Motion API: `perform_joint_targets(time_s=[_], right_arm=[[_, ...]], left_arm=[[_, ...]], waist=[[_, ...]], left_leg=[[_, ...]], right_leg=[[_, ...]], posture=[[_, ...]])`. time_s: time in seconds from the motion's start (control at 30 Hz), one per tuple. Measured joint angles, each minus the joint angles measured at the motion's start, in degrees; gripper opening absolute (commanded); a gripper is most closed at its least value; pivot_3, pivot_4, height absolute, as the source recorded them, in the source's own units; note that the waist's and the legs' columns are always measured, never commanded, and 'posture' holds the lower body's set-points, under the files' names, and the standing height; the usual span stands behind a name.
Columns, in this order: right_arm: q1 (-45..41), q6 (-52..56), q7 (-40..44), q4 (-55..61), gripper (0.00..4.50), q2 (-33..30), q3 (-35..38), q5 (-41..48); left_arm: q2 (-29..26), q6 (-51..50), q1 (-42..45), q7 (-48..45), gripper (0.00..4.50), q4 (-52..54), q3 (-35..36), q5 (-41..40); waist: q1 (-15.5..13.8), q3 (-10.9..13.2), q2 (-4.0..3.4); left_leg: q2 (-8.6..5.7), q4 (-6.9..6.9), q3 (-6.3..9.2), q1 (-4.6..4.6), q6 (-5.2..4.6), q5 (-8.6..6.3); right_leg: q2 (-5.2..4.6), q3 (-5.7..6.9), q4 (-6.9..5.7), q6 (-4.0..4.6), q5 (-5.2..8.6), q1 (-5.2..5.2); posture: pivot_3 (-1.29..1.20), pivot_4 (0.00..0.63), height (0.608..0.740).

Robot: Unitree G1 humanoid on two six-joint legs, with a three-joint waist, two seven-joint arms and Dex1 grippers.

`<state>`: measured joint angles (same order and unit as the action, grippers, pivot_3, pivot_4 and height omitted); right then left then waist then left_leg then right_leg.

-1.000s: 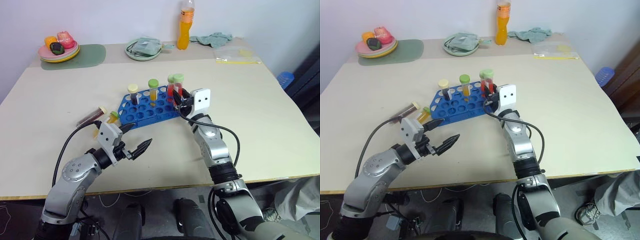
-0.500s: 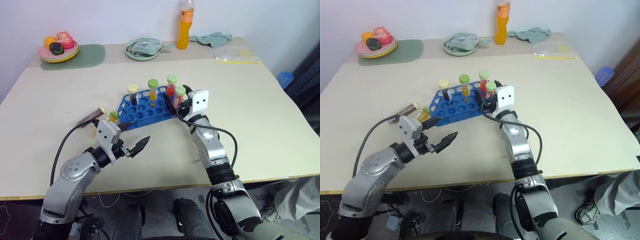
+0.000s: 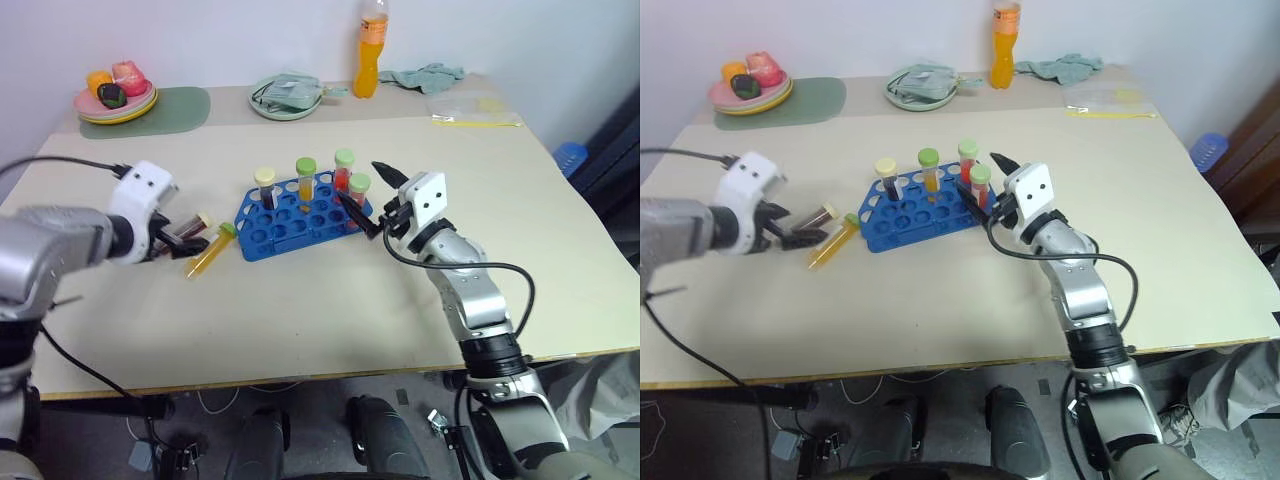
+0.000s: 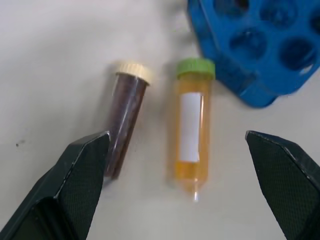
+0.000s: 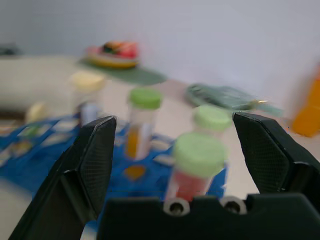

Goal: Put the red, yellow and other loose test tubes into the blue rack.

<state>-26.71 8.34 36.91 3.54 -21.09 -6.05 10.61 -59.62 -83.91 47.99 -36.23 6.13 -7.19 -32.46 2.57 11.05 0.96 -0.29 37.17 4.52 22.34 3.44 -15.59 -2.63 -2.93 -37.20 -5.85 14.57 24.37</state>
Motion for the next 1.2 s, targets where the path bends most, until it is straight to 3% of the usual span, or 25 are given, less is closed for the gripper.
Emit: perform_joint_targets(time_s=[0.13, 0.3, 0.6, 0.7, 0.87, 0.9, 1.0, 1.13, 1.2], right_arm=[[2.8, 4.7, 8.8, 7.5, 4.10, -4.0, -4.2, 3.5], [4.2, 7.8, 11.9, 11.4, 4.10, -5.3, -5.8, 4.8], [6.9, 9.7, 11.3, 14.5, 4.10, -5.6, -6.1, 4.7], [7.2, 10.2, 10.8, 14.9, 4.16, -5.3, -6.4, 4.7], [7.2, 10.5, 10.5, 14.9, 4.16, -4.8, -7.0, 4.7], [7.2, 10.5, 10.5, 14.9, 4.16, -4.8, -7.0, 4.7], [7.2, 10.5, 10.6, 15.0, 4.16, -4.7, -7.2, 4.7], [7.6, 10.4, 10.7, 15.3, 4.16, -5.2, -7.1, 4.7], [8.0, 10.4, 10.6, 15.5, 4.16, -5.2, -7.0, 4.7]], left_arm=[[3.4, -3.4, 8.9, -2.6, 4.50, -8.6, -12.2, 2.1], [6.2, -2.7, 14.8, -5.4, 4.50, -15.3, -23.1, 5.9], [10.4, 3.8, 17.9, -11.3, 4.50, -27.7, -30.6, 13.3], [12.1, 5.6, 18.3, -13.3, 3.67, -30.7, -31.9, 15.2], [14.2, 8.1, 18.2, -15.6, 1.07, -34.7, -32.2, 17.7], [14.2, 8.5, 18.2, -16.1, 0.77, -34.9, -32.2, 18.2], [11.7, 9.9, 16.4, -18.9, 0.77, -31.9, -32.2, 18.7], [-0.1, 16.3, 9.8, -26.5, 0.77, -22.6, -30.9, 18.3], [-6.8, 24.6, 0.6, -28.2, 0.77, -16.8, -21.5, 16.5]], waist=[[0.3, 0.0, 0.00], [0.2, 0.0, 0.00], [-0.2, 0.0, 0.03], [-0.1, 0.0, 0.03], [0.0, 0.0, 0.04], [0.0, 0.0, 0.04], [0.2, 0.0, 0.04], [1.2, 0.0, 0.05], [1.4, 0.0, 0.04]], left_leg=[[0.02, 0.00, 0.01, 0.00, 0.00, 0.00], [0.02, 0.04, 0.01, 0.03, 0.01, 0.01], [-0.01, 0.11, 0.01, 0.08, 0.01, 0.01], [-0.01, 0.10, 0.01, 0.08, 0.01, 0.01], [0.00, 0.10, 0.02, 0.08, 0.00, 0.01], [0.00, 0.10, 0.02, 0.08, 0.00, 0.01], [0.01, 0.09, 0.00, 0.08, 0.01, 0.00], [0.07, -0.01, 0.01, 0.09, 0.01, 0.01], [0.09, -0.02, -0.01, 0.09, 0.01, 0.01]], right_leg=[[0.04, -0.01, -0.02, 0.00, 0.01, 0.02], [0.03, -0.02, -0.04, 0.00, 0.01, 0.05], [-0.01, -0.02, -0.03, 0.00, 0.01, 0.05], [-0.01, -0.02, -0.05, 0.00, 0.01, 0.06], [0.00, -0.02, -0.05, 0.00, 0.01, 0.07], [0.00, -0.01, -0.05, 0.00, 0.01, 0.07], [0.01, -0.04, -0.06, 0.00, 0.01, 0.10], [0.04, -0.05, -0.09, 0.05, 0.03, 0.20], [0.00, -0.06, -0.09, 0.07, 0.04, 0.21]], posture=[[0.00, 0.150, 0.740], [0.00, 0.150, 0.740], [0.00, 0.150, 0.740], [0.00, 0.150, 0.740], [0.00, 0.150, 0.740], [0.00, 0.150, 0.740], [0.00, 0.150, 0.740], [0.00, 0.150, 0.740], [0.00, 0.150, 0.740]])
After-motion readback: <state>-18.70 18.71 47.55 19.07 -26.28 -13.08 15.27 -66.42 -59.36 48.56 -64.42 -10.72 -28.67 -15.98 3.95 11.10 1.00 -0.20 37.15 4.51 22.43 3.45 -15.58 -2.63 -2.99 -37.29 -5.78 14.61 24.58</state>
